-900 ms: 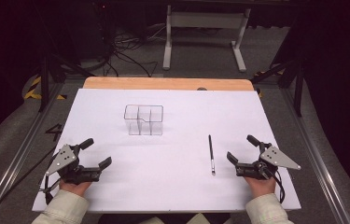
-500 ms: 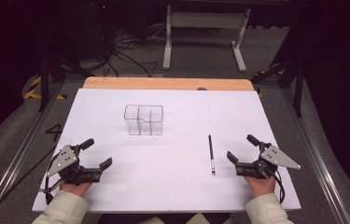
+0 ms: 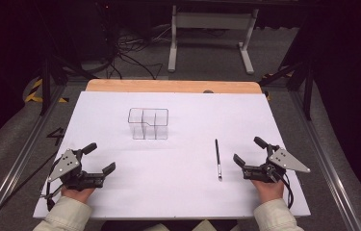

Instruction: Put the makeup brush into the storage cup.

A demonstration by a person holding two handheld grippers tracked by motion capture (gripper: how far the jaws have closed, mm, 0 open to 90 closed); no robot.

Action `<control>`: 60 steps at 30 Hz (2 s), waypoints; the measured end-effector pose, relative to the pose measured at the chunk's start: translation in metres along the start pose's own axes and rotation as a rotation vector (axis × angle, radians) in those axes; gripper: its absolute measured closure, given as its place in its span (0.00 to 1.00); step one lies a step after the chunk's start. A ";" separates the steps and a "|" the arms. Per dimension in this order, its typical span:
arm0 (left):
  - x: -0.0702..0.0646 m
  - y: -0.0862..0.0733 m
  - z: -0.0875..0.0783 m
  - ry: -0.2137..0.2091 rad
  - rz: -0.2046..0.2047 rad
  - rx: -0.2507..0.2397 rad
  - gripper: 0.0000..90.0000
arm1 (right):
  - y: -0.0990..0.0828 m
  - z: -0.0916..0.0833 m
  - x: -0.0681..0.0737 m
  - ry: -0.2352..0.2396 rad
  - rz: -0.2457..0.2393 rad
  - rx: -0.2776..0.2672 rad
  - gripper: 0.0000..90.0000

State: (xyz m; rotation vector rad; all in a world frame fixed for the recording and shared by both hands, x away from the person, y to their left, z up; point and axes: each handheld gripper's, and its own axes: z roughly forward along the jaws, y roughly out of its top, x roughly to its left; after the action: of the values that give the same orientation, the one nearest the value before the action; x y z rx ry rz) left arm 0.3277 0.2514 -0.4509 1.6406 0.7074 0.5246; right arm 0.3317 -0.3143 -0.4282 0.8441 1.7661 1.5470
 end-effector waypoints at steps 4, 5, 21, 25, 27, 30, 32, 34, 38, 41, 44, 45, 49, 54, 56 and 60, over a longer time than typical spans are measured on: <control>0.000 0.000 0.001 0.001 0.000 -0.003 0.02 | 0.005 0.006 0.003 0.016 -0.011 0.015 0.02; 0.000 0.000 0.001 0.001 0.000 -0.003 0.02 | 0.005 0.006 0.003 0.016 -0.011 0.015 0.02; 0.000 0.000 0.001 -0.003 -0.006 0.006 0.02 | 0.021 0.032 0.002 0.042 0.000 0.033 0.02; 0.000 0.000 0.001 -0.003 -0.006 0.008 0.02 | 0.023 0.039 0.004 0.046 -0.008 0.061 0.02; 0.000 0.000 0.001 -0.003 -0.007 0.005 0.02 | 0.025 0.041 0.004 0.049 -0.009 0.067 0.02; 0.000 0.000 0.001 -0.003 -0.009 0.014 0.02 | 0.025 0.041 0.004 0.047 -0.005 0.073 0.02; 0.000 0.000 0.001 -0.002 -0.015 0.015 0.02 | 0.025 0.040 0.004 0.048 0.005 0.077 0.02; 0.000 0.000 0.002 -0.003 -0.015 0.016 0.02 | 0.026 0.040 0.004 0.043 0.001 0.081 0.02; 0.000 0.000 0.001 0.001 -0.013 0.016 0.02 | 0.031 0.041 0.004 0.039 0.007 0.115 0.02; 0.001 0.000 0.001 0.000 -0.010 0.017 0.02 | 0.035 0.042 0.005 0.030 -0.003 0.139 0.03; 0.001 0.000 0.001 0.000 -0.017 0.015 0.02 | 0.042 0.046 0.005 0.022 -0.007 0.214 0.05; 0.001 0.000 0.001 0.000 -0.017 0.016 0.02 | 0.045 0.047 0.005 0.021 -0.010 0.242 0.06; 0.001 0.000 0.001 -0.005 -0.021 0.026 0.02 | 0.053 0.053 0.005 0.009 -0.007 0.368 0.06; 0.001 0.000 0.002 -0.009 -0.026 0.029 0.02 | 0.059 0.061 0.006 0.011 -0.028 0.477 0.06; 0.001 0.000 0.002 -0.009 -0.030 0.033 0.02 | 0.061 0.065 0.007 0.013 -0.033 0.530 0.06; 0.001 0.000 0.002 -0.010 -0.032 0.033 0.02 | 0.064 0.072 0.007 0.022 -0.040 0.606 0.06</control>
State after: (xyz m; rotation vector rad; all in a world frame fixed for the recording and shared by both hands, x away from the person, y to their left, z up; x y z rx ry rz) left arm 0.3300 0.2507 -0.4510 1.6588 0.7372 0.4841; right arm 0.3893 -0.2593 -0.3724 1.0596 2.2936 0.9942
